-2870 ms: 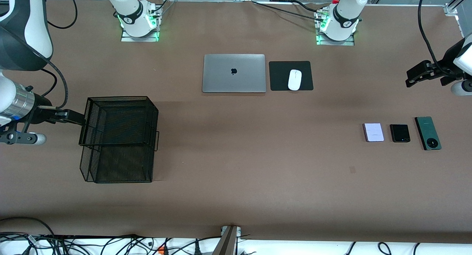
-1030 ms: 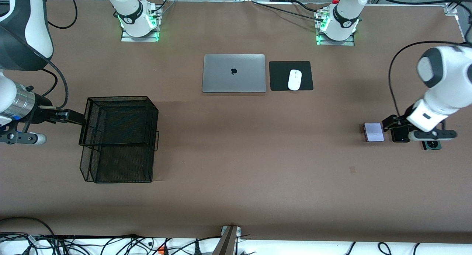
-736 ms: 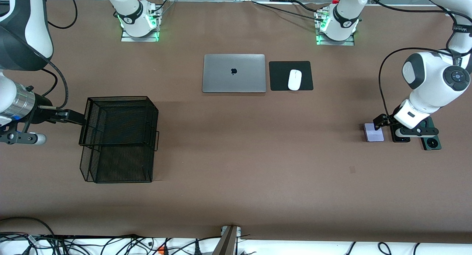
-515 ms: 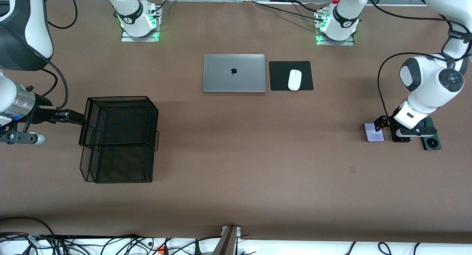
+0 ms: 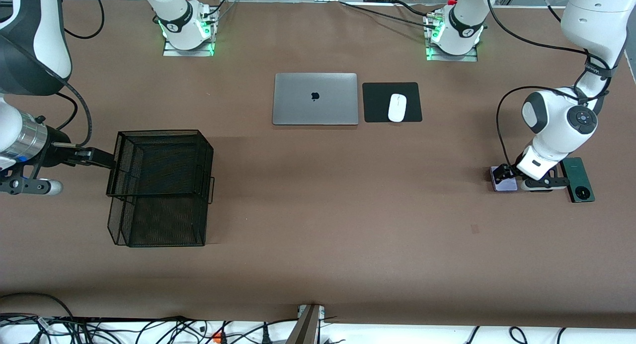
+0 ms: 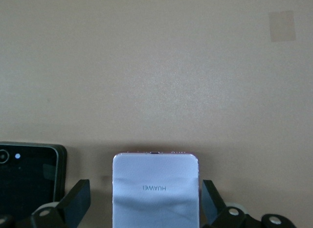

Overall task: Place phones with both arms
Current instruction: 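Lift and carry the white phone toward the laptop with the left gripper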

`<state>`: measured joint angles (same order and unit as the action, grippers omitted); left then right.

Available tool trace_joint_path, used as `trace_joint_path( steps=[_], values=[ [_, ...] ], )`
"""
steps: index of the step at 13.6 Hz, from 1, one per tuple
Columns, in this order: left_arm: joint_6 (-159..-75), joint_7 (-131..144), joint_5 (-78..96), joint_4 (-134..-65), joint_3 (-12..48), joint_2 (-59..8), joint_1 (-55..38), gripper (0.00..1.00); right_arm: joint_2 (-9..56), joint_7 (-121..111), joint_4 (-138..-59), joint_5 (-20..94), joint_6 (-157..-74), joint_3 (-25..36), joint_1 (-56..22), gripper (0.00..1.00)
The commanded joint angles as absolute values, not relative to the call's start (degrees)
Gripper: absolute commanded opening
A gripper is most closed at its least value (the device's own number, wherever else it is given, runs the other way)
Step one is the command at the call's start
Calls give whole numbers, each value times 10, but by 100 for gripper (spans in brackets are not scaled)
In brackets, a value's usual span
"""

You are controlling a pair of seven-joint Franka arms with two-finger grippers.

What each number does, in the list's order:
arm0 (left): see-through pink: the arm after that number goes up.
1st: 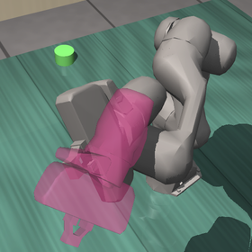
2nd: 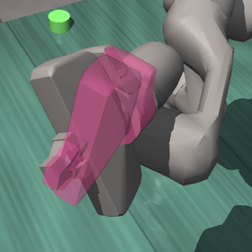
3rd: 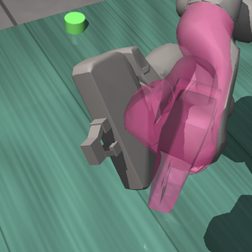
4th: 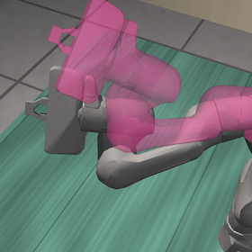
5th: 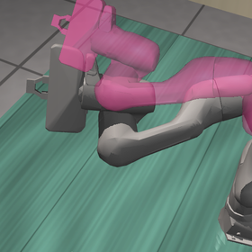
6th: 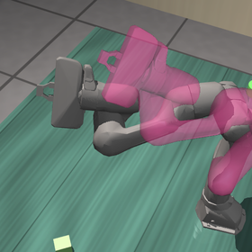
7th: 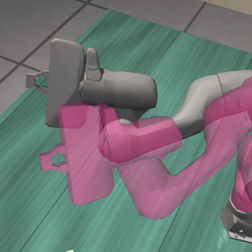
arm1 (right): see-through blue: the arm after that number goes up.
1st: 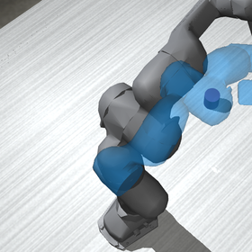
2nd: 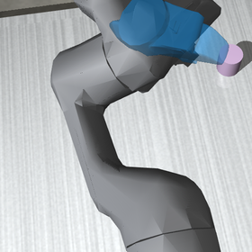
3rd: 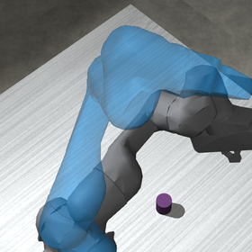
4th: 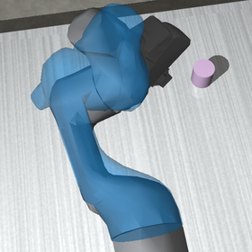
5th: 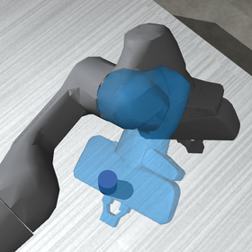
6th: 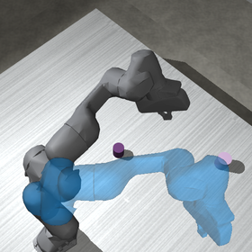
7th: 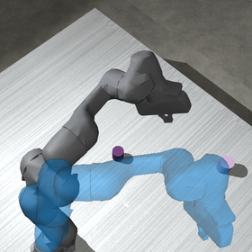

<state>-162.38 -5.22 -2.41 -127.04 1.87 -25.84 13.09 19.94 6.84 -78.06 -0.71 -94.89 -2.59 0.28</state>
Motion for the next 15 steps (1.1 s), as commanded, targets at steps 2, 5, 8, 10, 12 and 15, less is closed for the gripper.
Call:
trace_joint_path(
  steps=[2, 5, 8, 10, 12, 15],
  values=[
    [-1667, -33, -15, -1268, 22, -286, 128, 100, 193, 76, -782, -5, -940, -29, 7, 100],
    [-1671, -25, -15, -1268, 23, -292, 127, 100, 193, 76, -782, -5, -940, -29, 7, 100],
    [-1679, -12, -15, -1268, 23, -299, 127, 100, 193, 76, -781, -5, -940, -29, 7, 100],
    [-1678, -11, -15, -1266, 23, -305, 126, 53, 193, 76, -782, -5, -940, -29, 7, 100],
    [-1676, -11, -15, -1260, 23, -308, 125, 16, 193, 76, -782, -5, -940, -29, 7, 100],
    [-1599, -10, -15, -1210, 26, -302, 116, 1, 193, 76, -782, -5, -942, -29, 7, 100]
  ],
)
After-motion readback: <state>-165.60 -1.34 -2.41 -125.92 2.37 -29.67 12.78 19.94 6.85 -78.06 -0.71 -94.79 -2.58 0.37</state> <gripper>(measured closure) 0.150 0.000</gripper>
